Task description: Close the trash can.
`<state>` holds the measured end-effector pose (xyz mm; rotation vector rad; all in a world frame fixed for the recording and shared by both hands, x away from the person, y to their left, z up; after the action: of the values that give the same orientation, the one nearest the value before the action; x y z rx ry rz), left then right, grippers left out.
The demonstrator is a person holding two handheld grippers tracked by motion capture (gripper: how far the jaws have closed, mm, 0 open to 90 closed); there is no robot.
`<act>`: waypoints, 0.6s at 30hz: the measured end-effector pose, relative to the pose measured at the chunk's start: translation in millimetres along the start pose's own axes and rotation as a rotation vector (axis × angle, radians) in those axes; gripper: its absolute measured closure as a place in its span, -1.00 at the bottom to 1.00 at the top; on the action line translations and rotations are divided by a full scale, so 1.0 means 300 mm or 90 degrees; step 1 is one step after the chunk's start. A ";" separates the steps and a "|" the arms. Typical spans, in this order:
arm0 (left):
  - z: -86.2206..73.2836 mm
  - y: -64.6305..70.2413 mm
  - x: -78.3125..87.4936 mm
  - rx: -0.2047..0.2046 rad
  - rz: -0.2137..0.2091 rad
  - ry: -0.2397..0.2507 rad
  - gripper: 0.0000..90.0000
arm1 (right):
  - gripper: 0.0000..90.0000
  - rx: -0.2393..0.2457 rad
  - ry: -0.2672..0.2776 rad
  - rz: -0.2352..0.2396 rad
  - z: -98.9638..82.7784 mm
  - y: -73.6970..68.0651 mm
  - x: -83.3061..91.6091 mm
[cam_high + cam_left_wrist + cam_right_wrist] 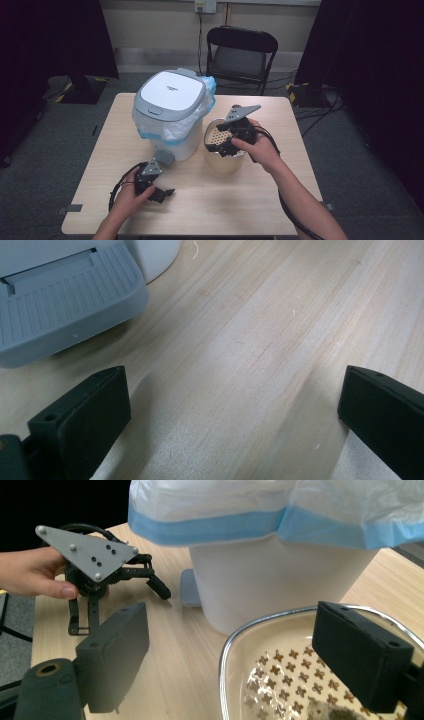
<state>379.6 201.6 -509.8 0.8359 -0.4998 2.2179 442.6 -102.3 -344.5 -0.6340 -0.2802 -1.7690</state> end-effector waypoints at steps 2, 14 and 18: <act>0.000 0.000 0.000 0.000 0.000 -0.001 -1.00 | -0.67 0.000 -0.002 -0.001 -0.013 -0.005 0.001; 0.000 -0.001 0.000 -0.002 -0.001 -0.002 -1.00 | -0.67 -0.004 -0.009 0.010 -0.075 -0.023 -0.003; 0.000 -0.001 0.001 -0.002 0.000 -0.004 -1.00 | -0.67 -0.009 -0.008 0.015 -0.099 -0.019 -0.001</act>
<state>379.6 201.9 -509.7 0.8413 -0.5069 2.2142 429.1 -115.1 -368.3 -0.6570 -0.2675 -1.7458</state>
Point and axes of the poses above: each handheld gripper's, and its own axes: x roughly backward along the jaws, z roughly out of its top, y roughly to its right, the point moved 1 cm from there along -x, roughly forward along the jaws, and after that the axes turned 9 degrees about z, right-handed, at the moved point
